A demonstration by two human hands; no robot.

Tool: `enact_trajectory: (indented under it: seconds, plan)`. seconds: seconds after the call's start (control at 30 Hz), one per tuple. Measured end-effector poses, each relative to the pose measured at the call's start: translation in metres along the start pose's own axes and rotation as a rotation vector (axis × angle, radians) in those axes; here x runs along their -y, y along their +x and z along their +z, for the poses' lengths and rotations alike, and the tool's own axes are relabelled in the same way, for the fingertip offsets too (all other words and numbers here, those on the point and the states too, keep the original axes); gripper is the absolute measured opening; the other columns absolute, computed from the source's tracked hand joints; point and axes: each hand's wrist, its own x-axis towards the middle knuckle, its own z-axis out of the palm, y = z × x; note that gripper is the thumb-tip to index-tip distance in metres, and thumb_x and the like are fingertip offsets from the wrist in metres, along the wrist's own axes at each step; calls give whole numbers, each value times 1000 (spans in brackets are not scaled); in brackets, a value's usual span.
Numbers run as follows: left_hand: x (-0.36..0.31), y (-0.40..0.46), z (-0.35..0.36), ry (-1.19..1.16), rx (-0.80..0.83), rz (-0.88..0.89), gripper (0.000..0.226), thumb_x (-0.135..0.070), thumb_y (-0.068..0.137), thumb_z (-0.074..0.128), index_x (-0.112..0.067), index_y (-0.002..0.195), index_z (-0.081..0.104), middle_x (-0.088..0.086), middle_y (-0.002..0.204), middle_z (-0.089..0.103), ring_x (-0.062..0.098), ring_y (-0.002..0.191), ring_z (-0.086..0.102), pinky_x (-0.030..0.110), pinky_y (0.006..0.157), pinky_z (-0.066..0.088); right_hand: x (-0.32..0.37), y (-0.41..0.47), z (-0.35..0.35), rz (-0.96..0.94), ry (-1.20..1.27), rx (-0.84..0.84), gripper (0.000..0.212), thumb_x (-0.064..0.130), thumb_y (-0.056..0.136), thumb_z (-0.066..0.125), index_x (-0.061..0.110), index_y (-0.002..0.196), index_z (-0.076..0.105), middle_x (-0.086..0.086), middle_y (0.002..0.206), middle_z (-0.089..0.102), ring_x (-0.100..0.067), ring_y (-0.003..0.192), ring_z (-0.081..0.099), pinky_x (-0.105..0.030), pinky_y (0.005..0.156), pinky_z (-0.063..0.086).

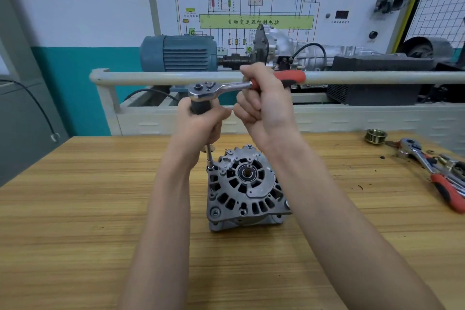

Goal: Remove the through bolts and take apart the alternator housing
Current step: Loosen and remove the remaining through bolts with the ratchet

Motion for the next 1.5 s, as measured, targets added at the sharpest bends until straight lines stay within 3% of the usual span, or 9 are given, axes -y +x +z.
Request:
enact_trajectory:
  seconds: [0.1,0.17,0.4,0.5,0.8,1.07,1.13,1.43,1.5]
  plan:
    - [7,2,21,50,-376,21,33,1,76,57,-11,52,38,-1,45,30,14,45,22,26,47,19,-19,-21,1,-280,22,-111,36,-4,87,54,15,63,35,9,37,27,-6,31,19,-15,36,20]
    - [8,2,28,41,-457,28,35,1,76,58,-14,52,37,-5,45,31,13,47,23,27,48,21,-22,-25,3,-328,33,-117,36,-5,85,55,16,62,36,8,38,27,-6,32,19,-15,37,21]
    - [3,0,-13,-47,189,57,36,-9,71,66,-21,46,45,-5,39,32,12,35,24,17,41,25,16,12,-1,218,-111,130,54,7,93,49,19,42,35,7,32,21,-6,29,14,-17,32,14]
    - [2,-3,-16,-50,314,17,34,-16,70,68,-21,45,44,-5,39,30,12,35,23,17,40,26,19,14,0,269,-136,184,54,9,94,48,19,42,35,7,31,21,-5,29,15,-17,34,12]
    - [7,2,22,2,-447,39,39,-1,79,58,-17,53,35,-1,49,29,15,49,22,31,50,20,-23,-28,9,-313,1,-105,37,-3,87,57,18,60,42,10,38,32,-5,31,23,-15,37,23]
    - [8,-1,-12,-67,216,76,37,-14,72,66,-24,43,45,-6,38,32,12,33,25,18,40,25,15,13,-1,235,-100,162,52,9,94,48,18,43,38,7,31,23,-5,28,15,-17,32,14]
    - [7,-2,-11,-45,264,55,36,-19,70,66,-24,42,43,-8,38,30,11,34,23,17,40,22,17,14,-1,261,-101,170,56,9,94,48,19,40,39,8,31,23,-5,28,15,-16,32,13]
    - [8,2,20,39,-322,69,30,0,78,59,-8,55,42,3,51,31,16,48,24,29,49,21,-26,-34,4,-305,25,-168,39,0,90,58,18,62,38,7,39,31,-7,33,22,-18,37,22]
    - [8,1,21,43,-329,71,30,-2,77,61,-8,55,42,4,51,32,15,48,25,30,50,22,-23,-32,6,-315,29,-164,39,-1,88,58,19,60,39,7,39,30,-7,33,22,-17,37,22]
